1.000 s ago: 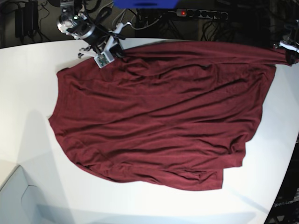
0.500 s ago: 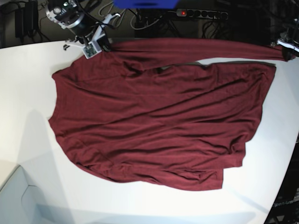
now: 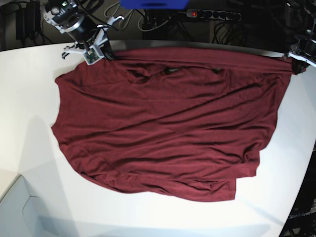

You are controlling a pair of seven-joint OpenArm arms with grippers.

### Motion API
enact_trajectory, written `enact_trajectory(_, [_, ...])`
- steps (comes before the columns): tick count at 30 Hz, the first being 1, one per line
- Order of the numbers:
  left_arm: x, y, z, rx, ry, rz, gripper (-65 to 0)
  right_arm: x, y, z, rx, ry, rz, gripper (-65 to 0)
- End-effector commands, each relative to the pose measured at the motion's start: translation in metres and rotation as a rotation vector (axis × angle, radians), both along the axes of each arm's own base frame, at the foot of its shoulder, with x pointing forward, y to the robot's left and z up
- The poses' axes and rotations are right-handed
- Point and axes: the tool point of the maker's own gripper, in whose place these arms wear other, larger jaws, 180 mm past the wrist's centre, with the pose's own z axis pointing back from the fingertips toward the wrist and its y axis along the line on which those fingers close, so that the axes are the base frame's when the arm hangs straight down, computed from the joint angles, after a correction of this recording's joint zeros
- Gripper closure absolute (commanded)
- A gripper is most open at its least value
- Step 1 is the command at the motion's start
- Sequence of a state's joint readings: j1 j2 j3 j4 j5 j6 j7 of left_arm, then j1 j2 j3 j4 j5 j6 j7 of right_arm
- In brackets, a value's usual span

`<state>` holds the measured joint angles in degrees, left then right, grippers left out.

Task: Layout the t-shirt on the table in an organized manner, then fold the t-shirt properly
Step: 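Lower the right gripper with the collar corner onto the table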

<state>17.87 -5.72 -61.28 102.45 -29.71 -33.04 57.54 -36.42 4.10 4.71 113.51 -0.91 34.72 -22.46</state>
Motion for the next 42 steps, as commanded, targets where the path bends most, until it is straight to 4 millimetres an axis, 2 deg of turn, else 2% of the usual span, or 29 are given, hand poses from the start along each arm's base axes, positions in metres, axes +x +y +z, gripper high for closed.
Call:
enact_trajectory(1, [0.012,0.005,0.016,0.024,-0.06,-0.004,-0.1,0.009,0.003,0.013,0.021,-0.051,0.005,0.0])
enact_trajectory(7, [0.029,0.018,0.01,0.043,-0.046,0.026,-0.1,0.023,0.001,0.019,0.013,-0.085,0.005,0.0])
enact_trajectory(11, [0.032,0.022,0.007,0.055,-0.029,0.036,-0.1,0.026,0.0,0.02,0.012,-0.092,0.004,0.0])
enact_trajectory(15, [0.03,0.022,-0.002,0.03,-0.015,0.043,-0.1,0.039,0.0,0.027,0.012,-0.128,0.003,0.0])
enact_trajectory(24, [0.034,0.023,0.0,0.033,-0.022,0.045,-0.1,0.082,-0.002,0.043,-0.026,-0.196,0.004,0.0])
enact_trajectory(28, [0.043,0.022,0.005,0.03,-0.047,0.045,-0.1,0.103,-0.001,0.037,-0.053,-0.172,0.014,0.0])
enact_trajectory(34, [0.052,0.017,0.006,0.017,-0.063,0.041,-0.1,0.119,0.005,0.026,-0.046,-0.15,0.032,0.0])
enact_trajectory(38, [0.055,0.01,-0.011,0.015,0.0,0.006,-0.1,0.125,0.011,0.016,-0.038,-0.126,0.046,0.0])
enact_trajectory(42, [0.049,0.01,-0.024,0.023,0.056,0.009,-0.1,0.131,0.01,0.012,-0.036,-0.118,0.043,0.0])
